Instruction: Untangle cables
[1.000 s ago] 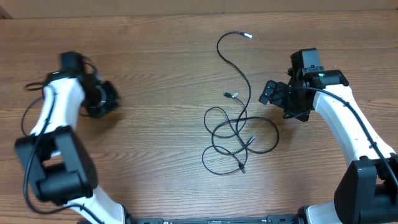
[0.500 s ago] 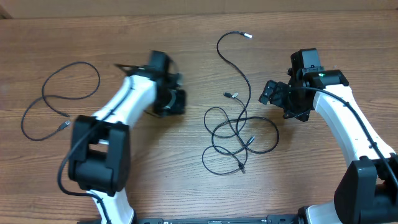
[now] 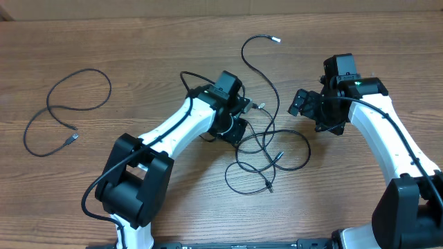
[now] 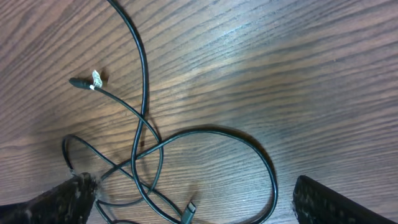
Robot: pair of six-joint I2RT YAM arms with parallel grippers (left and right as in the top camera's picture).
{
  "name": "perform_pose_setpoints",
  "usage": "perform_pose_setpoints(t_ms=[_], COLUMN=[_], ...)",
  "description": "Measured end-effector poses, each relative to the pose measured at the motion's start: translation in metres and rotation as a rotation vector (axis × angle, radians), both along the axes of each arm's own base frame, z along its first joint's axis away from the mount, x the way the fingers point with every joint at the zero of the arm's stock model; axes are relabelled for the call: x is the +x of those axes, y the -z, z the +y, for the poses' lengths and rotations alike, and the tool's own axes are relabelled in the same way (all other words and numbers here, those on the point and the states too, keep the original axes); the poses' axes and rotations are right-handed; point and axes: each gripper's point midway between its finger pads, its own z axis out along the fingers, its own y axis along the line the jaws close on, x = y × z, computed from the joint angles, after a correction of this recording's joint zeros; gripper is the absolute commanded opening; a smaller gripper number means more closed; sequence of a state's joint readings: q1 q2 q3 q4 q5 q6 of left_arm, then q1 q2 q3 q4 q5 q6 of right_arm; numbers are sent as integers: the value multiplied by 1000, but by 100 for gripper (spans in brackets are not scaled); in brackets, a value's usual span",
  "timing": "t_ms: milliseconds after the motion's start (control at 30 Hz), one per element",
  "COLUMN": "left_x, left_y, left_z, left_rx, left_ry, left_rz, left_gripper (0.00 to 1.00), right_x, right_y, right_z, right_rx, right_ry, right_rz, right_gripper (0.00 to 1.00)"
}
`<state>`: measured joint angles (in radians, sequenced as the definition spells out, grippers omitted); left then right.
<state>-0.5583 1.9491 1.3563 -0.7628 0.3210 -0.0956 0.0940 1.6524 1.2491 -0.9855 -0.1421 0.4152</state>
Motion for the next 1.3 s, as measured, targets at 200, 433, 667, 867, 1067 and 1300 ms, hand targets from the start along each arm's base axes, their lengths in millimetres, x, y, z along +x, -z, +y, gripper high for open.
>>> perform_pose_setpoints(t_ms=[200,433,667,867,1067,1300], left_x=[-2,2,-3,-7,-12,-17], left_y=[-3,-7,-8,-9,-8,-4], left_z=[-20,-35,-46,-55,-60,-64], left_rx=[-27,-62,-77,-90,-79,-2], left_ry=[38,-23,-77,-132,-177,-247], left_rz=[-41,-53,-30,-6,11,-40], left_gripper=[33,33,33,38,38,34], right_x=[11,19,10,-10,-21,-23], right_y=[-2,-2,-2,-2,-3,-3], right_z=[-2,-50,-138,-204,-234,-237], right_rx=[-8,-84,-132,-152,-159,-159], right_ry=[5,122,357,545,632,644], right_rz=[-45,-63,-50,-38,-46,-45], right_gripper=[100,100,100,100,100,100])
